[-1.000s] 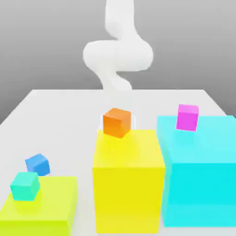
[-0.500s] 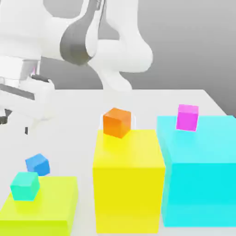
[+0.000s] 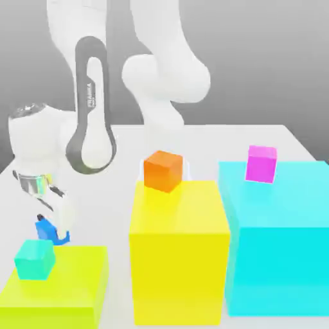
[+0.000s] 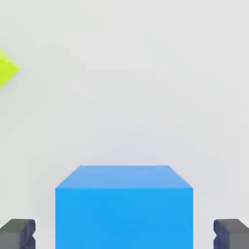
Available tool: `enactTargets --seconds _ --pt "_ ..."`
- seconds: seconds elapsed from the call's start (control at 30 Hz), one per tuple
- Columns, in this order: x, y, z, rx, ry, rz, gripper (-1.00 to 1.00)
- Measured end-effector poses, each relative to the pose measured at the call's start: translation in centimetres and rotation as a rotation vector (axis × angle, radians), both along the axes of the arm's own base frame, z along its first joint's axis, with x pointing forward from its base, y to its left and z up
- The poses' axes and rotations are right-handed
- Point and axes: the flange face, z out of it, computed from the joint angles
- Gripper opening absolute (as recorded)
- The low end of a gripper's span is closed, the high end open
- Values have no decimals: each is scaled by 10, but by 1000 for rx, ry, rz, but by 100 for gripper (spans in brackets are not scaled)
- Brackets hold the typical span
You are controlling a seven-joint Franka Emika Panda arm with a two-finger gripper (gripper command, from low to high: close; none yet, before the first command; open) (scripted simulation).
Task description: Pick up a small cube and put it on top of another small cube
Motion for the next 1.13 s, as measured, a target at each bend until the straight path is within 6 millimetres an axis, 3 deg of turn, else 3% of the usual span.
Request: enactTargets --seconds 0.17,0.4,0.67,0.87,0.93,1.0,1.03,1.13 --pt "0 0 -2 1 0 0 -100" --pt "2 0 56 2 -1 -5 -100" --pt "91 3 118 -1 1 -169 -100" --pt "160 31 175 2 -2 -296 -100" --pt "172 38 169 3 -2 -314 -100" --pt "173 35 142 3 -2 -330 -100" --pt "171 33 131 3 -2 -337 100" --pt "171 33 131 3 -2 -337 100"
